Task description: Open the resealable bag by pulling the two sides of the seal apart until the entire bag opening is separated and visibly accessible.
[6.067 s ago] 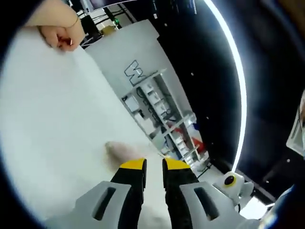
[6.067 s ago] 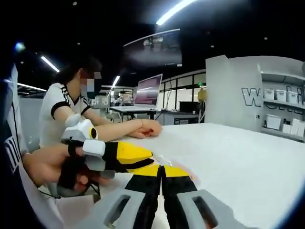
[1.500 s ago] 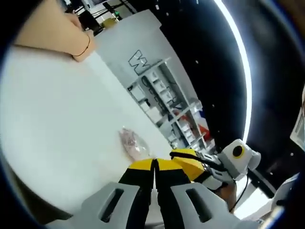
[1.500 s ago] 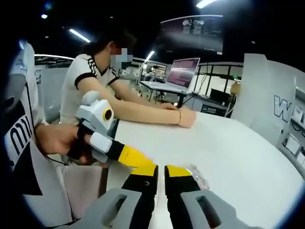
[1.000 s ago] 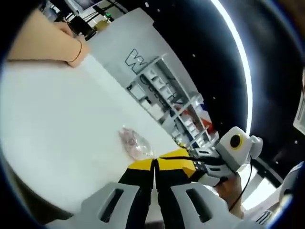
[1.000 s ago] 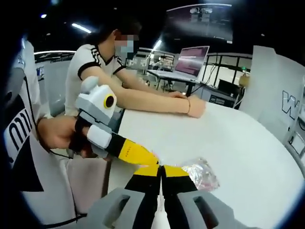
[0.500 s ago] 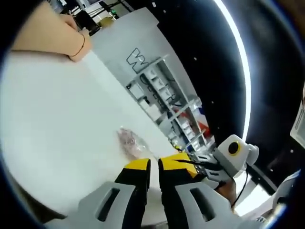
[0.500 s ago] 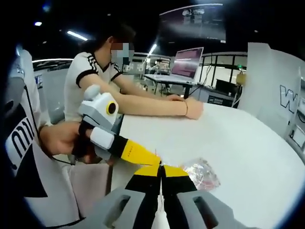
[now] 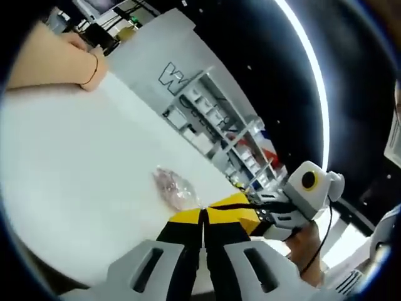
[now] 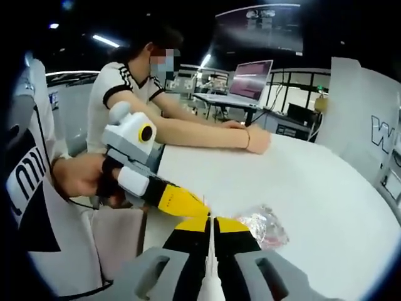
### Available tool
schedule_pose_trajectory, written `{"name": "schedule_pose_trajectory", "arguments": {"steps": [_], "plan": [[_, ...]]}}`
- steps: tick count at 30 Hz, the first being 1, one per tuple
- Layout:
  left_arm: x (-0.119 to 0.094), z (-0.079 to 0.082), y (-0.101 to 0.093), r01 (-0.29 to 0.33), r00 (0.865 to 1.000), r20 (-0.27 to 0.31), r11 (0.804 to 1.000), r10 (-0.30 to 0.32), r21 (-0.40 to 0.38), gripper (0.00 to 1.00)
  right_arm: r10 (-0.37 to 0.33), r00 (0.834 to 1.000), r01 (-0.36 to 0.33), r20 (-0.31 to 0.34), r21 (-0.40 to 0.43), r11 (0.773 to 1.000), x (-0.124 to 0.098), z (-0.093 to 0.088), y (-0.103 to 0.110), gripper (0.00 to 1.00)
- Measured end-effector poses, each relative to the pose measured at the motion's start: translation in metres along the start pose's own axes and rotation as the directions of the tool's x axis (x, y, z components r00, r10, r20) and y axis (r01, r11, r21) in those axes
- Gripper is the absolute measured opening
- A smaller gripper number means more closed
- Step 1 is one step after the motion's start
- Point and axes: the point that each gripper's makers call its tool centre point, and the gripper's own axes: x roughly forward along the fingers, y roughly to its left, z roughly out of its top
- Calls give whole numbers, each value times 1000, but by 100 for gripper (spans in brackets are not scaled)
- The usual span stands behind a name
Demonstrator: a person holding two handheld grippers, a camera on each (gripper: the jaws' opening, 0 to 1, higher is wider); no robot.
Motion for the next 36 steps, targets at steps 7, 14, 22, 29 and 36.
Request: {"name": "schedule_pose_trajectory", "arguments": {"steps": [7, 14, 22, 29, 36], "plan": [[-2, -2, -2, -14, 1000, -12, 998, 15, 66, 1, 51, 998, -51, -32, 5, 999, 3, -5, 5, 0], [-4, -1, -1, -37, 999, -18, 994, 39, 107, 1, 29, 999, -29, -21, 7, 1000, 4, -3, 5, 0], [-5, 2, -1, -45, 999, -21, 993, 47, 111, 0, -3, 1000, 3, 0, -20, 1000, 2, 2, 5, 0], [-6, 4, -1, -50, 998, -17, 992, 53, 117, 0, -29, 999, 30, 16, -54, 998, 3, 7, 6, 0], [-6, 5, 0, -56, 998, -25, 989, 59, 134, 0, -77, 997, 78, 15, -120, 990, 4, 10, 4, 0]]}}
